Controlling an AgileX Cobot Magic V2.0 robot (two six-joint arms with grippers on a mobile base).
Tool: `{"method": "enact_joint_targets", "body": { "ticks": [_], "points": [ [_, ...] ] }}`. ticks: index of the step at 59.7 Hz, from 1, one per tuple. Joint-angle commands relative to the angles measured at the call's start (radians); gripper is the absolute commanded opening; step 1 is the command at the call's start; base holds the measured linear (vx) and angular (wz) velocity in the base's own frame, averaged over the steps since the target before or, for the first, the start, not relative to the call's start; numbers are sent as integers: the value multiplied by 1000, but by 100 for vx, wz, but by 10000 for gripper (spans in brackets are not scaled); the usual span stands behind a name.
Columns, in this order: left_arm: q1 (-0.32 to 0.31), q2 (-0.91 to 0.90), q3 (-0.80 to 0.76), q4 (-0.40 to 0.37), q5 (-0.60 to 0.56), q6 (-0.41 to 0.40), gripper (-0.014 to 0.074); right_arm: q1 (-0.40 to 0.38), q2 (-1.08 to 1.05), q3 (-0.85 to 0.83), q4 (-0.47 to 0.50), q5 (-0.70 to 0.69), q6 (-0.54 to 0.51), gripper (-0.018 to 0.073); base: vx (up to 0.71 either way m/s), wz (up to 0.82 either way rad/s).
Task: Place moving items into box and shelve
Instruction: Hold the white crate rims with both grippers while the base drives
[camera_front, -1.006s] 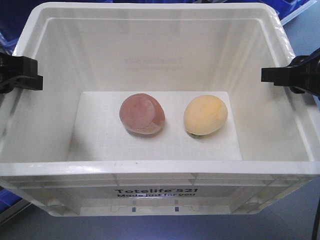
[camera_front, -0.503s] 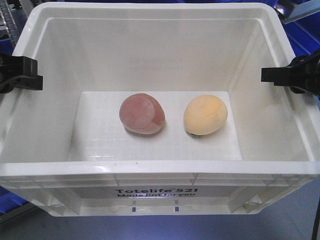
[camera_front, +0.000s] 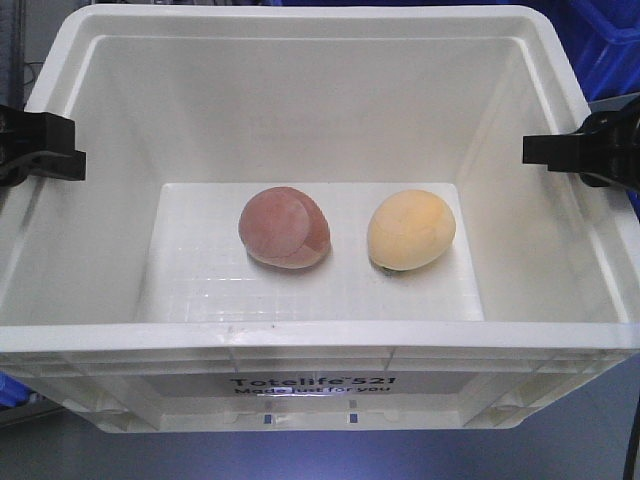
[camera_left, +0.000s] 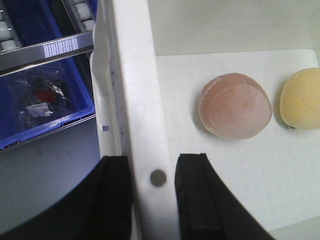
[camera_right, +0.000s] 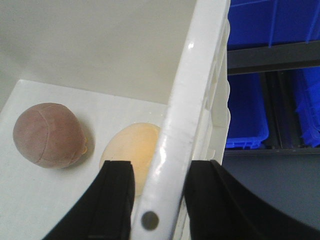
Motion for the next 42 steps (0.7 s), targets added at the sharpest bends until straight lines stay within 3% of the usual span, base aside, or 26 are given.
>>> {"method": "enact_joint_targets", "body": {
  "ticks": [1, 42],
  "points": [
    [-3, -29, -48, -1, -130, 11, -3, -1, -29, -43, 45, -112, -28, -6, 5, 44],
    [-3, -29, -48, -1, -130, 11, -3, -1, -29, -43, 45, -112, -28, -6, 5, 37]
  ]
}}
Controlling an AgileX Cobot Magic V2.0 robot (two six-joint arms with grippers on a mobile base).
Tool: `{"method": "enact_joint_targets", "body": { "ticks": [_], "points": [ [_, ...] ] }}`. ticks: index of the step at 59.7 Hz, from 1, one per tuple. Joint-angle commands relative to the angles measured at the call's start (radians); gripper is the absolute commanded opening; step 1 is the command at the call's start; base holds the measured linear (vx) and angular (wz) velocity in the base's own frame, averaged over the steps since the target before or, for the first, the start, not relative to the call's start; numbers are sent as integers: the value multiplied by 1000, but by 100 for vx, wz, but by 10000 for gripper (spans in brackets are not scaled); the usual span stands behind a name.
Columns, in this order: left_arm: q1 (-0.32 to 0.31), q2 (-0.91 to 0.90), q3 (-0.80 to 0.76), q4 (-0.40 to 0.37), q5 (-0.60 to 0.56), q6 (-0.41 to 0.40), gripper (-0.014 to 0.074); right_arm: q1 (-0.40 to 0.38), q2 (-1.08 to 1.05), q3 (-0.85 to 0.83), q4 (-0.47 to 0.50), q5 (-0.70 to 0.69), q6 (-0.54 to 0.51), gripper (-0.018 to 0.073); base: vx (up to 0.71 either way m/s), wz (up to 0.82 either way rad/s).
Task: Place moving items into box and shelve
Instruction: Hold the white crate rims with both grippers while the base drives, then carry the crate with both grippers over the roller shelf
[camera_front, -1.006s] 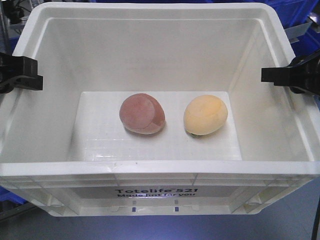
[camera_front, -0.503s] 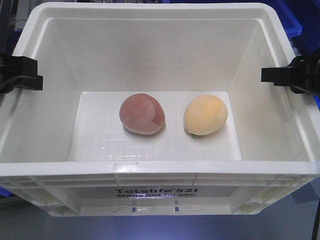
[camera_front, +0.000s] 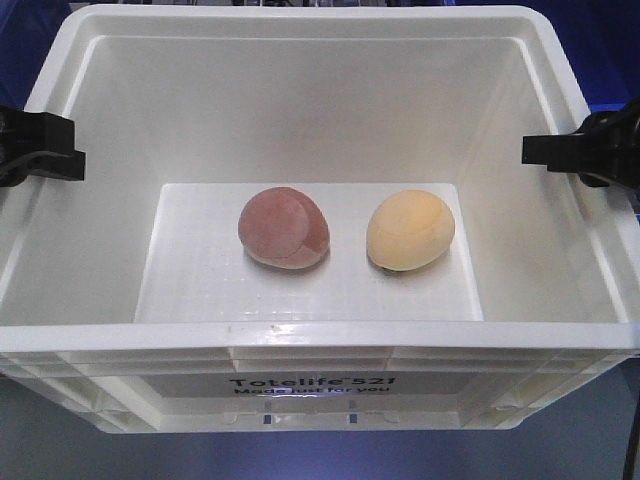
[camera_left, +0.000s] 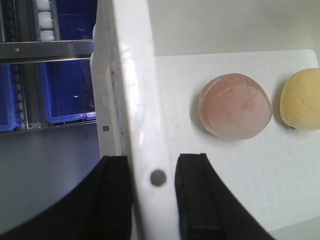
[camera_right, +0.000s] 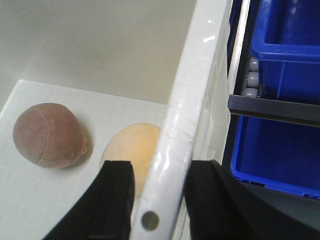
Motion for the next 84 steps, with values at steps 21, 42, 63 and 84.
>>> {"method": "enact_joint_targets", "body": {
  "ticks": [21, 42, 63, 84],
  "points": [
    [-3, -29, -48, -2, -130, 11, -3, -1, -29, -43, 45, -112, -28, -6, 6, 17],
    [-3, -29, -48, -2, -130, 11, -3, -1, -29, -43, 45, -115, -28, -6, 12, 9],
    [-3, -29, -48, -2, -130, 11, -3, -1, -29, -43, 45, -115, -28, -6, 13, 7],
    [-3, -29, -48, -2, -130, 11, -3, -1, -29, -43, 45, -115, -28, -6, 13, 0]
  ]
}}
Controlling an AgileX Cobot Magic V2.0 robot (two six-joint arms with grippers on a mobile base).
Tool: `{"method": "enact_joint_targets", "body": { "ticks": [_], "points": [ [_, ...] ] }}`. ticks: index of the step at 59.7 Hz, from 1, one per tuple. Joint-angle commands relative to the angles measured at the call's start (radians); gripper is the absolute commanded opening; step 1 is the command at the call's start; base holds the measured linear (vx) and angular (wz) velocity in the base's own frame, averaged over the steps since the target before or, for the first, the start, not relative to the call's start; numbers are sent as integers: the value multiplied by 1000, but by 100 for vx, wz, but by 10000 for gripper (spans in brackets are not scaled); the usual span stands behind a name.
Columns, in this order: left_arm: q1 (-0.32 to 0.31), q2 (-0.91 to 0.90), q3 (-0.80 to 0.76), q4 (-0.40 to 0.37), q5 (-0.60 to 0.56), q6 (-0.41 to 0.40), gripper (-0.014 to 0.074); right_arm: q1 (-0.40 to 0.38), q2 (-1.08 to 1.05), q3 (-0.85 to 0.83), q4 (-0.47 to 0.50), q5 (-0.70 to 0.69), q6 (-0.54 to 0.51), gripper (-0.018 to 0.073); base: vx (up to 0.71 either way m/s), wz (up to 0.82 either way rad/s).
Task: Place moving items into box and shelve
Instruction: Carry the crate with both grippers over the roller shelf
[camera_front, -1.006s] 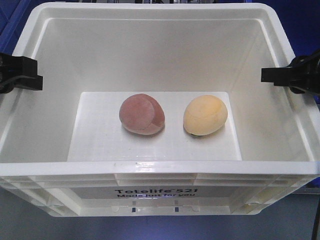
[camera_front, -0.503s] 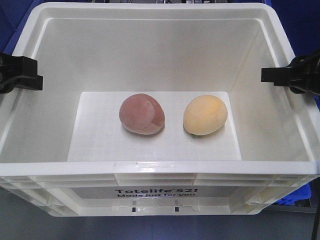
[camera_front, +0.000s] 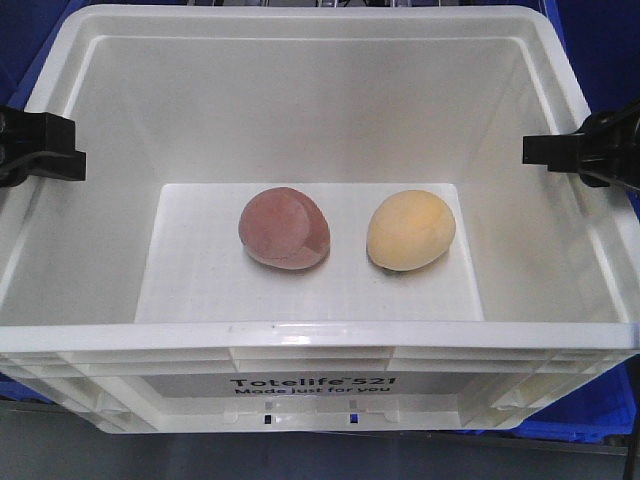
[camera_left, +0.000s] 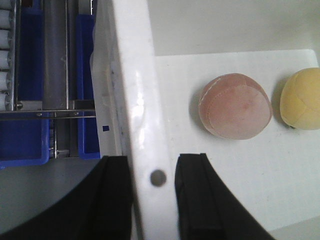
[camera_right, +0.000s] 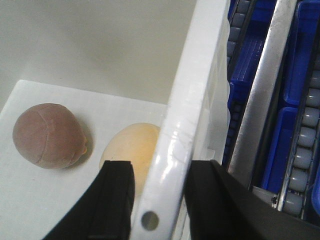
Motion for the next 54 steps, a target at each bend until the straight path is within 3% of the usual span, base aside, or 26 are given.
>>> {"method": "enact_joint_targets", "body": {
  "ticks": [1, 54],
  "points": [
    [-3, -29, -48, -2, -130, 11, -3, -1, -29, -43, 45, -115, -28, -6, 12, -2],
    [-3, -29, -48, -2, -130, 11, -3, -1, -29, -43, 45, -113, -28, -6, 10, -1]
  ]
}}
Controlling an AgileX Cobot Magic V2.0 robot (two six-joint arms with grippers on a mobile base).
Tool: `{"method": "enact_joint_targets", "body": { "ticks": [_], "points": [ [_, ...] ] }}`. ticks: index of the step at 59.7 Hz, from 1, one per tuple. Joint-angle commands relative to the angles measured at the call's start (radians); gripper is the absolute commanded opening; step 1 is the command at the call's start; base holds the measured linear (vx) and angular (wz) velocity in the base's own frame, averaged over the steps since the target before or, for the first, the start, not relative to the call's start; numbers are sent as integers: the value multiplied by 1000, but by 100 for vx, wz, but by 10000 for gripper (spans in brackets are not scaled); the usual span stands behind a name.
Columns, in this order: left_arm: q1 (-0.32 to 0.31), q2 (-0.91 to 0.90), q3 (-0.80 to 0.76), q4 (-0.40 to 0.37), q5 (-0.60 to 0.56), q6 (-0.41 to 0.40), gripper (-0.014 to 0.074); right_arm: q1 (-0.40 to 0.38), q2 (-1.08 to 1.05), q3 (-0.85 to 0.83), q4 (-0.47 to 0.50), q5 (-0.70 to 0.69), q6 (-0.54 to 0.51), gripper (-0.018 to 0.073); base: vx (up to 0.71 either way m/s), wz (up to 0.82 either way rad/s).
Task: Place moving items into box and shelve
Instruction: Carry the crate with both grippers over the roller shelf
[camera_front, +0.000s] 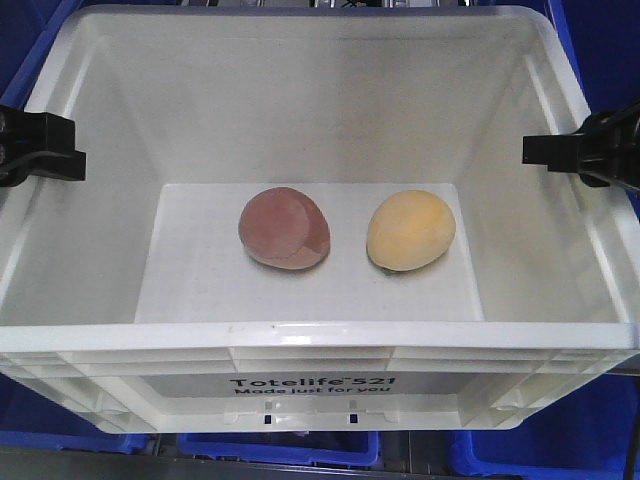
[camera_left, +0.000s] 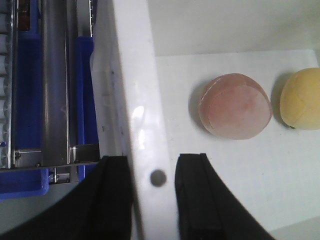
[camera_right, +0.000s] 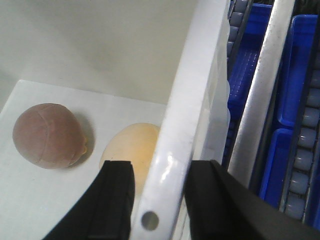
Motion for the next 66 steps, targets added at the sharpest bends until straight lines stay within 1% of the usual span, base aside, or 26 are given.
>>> {"method": "enact_joint_targets", "body": {
  "ticks": [1, 66],
  "points": [
    [-3, -29, -48, -2, -130, 11, -3, -1, -29, -43, 45, -113, -28, -6, 7, -1],
    [-3, -29, -48, -2, -130, 11, -3, -1, -29, -43, 45, -117, -28, -6, 5, -1]
  ]
}}
